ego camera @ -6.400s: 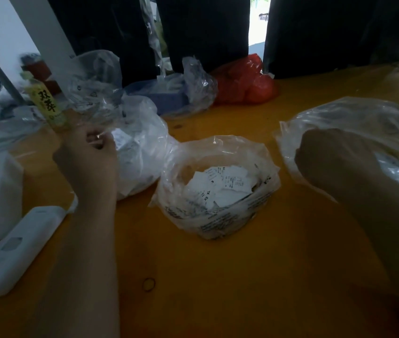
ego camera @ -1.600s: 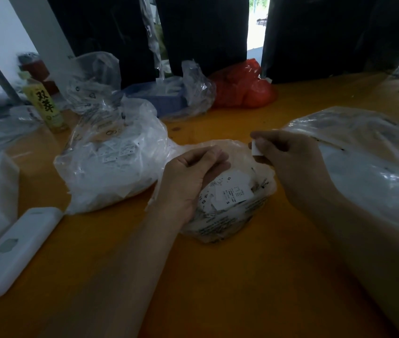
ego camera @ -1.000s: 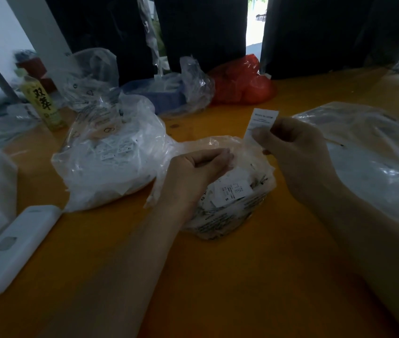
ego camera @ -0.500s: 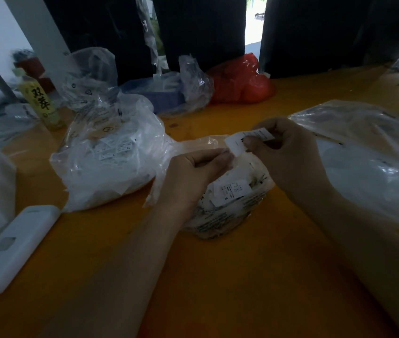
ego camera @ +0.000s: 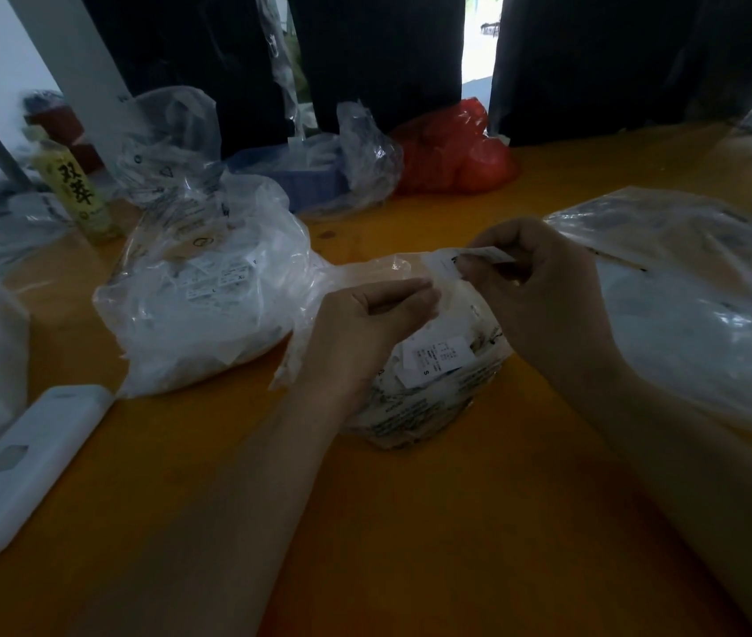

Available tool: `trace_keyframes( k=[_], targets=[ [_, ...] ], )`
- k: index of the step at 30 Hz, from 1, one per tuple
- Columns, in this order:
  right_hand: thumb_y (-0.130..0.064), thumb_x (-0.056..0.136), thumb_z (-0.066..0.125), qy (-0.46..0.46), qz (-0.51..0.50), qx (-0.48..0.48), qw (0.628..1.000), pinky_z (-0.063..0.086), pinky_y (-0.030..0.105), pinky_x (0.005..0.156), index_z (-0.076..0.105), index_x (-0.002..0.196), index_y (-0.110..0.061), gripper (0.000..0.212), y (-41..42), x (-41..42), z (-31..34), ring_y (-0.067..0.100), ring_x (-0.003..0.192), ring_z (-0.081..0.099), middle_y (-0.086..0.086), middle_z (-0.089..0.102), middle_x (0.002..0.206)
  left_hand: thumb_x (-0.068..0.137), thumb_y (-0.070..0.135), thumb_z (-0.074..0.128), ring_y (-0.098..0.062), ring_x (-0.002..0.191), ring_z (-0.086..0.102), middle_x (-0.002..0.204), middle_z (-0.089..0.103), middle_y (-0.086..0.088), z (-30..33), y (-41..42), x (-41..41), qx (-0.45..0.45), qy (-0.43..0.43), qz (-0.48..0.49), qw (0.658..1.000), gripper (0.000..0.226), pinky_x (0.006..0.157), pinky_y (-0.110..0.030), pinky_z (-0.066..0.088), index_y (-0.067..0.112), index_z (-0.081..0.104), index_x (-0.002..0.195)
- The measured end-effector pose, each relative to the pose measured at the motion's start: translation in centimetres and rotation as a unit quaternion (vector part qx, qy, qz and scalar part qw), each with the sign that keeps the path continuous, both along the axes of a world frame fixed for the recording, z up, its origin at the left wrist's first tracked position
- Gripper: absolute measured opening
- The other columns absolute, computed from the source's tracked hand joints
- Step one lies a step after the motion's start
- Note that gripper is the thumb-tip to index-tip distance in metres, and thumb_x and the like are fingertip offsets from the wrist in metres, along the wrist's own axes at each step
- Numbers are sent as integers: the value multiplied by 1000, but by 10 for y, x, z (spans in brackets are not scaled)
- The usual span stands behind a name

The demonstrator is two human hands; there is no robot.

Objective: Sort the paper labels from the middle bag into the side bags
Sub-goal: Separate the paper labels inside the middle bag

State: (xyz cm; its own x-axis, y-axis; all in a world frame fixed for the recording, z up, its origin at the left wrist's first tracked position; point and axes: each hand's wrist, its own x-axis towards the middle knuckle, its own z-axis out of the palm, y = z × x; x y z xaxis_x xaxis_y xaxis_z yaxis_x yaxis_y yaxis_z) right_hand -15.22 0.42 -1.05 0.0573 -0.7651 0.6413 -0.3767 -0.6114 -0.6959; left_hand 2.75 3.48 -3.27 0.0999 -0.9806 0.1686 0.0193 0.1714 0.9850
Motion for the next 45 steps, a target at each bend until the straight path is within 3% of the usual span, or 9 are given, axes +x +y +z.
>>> trace_keyframes(
  k=[8,13,19,23,26,29,34,40,45],
  targets=[
    [-27,90,74,19,-13,11,1000,46,6,69,68,96,-23,9,-1,0,-1,-8,83,63,-21,66,85,89,15,81,-21,104,78,108,81,-8,3,-1,-1,13,61,-8,998,25,89,-24,60,9,79,114],
    [-30,91,73,42,-8,52,998,44,9,61,68,95,-26,8,-3,-1,-3,-3,72,62,-15,67,81,97,16,74,-18,97,79,102,82,-5,6,0,-1,27,42,4,999,21,72,-20,60,7,77,115],
    [-36,99,60,104,13,76,992,48,34,60,70,89,-17,23,-4,0,-5,15,65,59,2,65,73,95,22,76,-12,85,79,95,82,4,7,2,-1,21,-15,25,999,8,50,-20,54,24,79,102],
    [-33,98,62,64,3,93,994,54,20,65,65,121,-27,24,-5,1,-5,3,81,66,-10,69,93,95,26,76,-8,81,78,95,82,5,7,2,1,21,-26,25,999,7,44,-18,48,28,80,100],
    [-30,96,67,20,0,96,995,55,19,69,63,112,-29,17,-4,-1,-4,2,81,68,-12,70,90,94,29,78,-6,69,71,93,82,4,5,1,1,24,-31,37,999,9,41,-19,43,28,83,102],
    [-27,96,68,42,22,93,995,59,26,77,70,104,-26,9,-2,0,-4,1,82,68,-14,70,89,92,31,80,-9,56,58,93,82,3,4,0,1,31,-36,50,998,15,40,-19,41,24,84,104],
    [-36,96,66,52,68,94,992,53,15,72,72,102,-32,10,1,3,-3,-2,82,66,-19,69,85,91,31,80,-8,48,52,90,81,2,4,-1,1,39,-23,57,997,10,41,-20,41,27,85,99],
    [-26,90,75,38,73,136,987,61,36,77,68,104,-31,16,-2,1,-6,4,81,70,-11,70,86,90,35,81,-13,78,75,99,82,-2,4,-3,2,68,14,42,997,16,54,-21,54,23,84,101],
    [-25,93,73,-61,22,130,989,56,16,67,70,105,-24,13,-7,-2,-5,2,75,72,-10,74,84,91,30,80,-13,87,77,101,81,-5,5,-5,4,75,56,36,995,24,70,-20,57,16,80,110]
  ],
)
